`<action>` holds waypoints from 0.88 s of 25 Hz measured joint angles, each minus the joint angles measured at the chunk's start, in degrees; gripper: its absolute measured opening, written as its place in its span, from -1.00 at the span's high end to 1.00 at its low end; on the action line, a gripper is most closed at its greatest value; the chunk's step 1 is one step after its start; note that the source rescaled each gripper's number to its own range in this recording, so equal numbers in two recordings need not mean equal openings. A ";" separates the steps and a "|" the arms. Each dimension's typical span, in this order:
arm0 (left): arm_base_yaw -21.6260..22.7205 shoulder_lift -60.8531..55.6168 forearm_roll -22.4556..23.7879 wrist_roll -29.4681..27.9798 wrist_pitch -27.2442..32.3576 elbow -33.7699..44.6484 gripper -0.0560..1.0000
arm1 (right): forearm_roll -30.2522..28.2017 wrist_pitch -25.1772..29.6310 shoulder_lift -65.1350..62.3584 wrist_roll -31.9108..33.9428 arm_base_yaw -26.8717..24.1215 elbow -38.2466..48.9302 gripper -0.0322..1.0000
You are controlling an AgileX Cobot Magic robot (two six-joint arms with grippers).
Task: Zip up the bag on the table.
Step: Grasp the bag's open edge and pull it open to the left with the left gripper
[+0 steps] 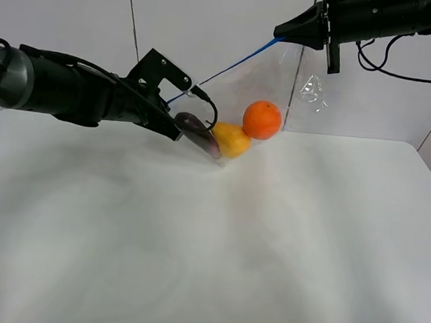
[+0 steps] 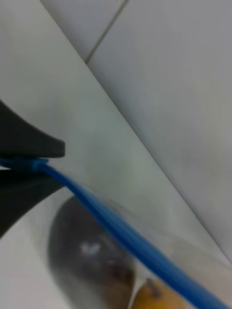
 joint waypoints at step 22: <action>3.59 -0.63 -1.18 0.13 2.66 0.27 -0.43 | 1.42 -0.12 -0.17 0.07 -0.79 -0.41 0.94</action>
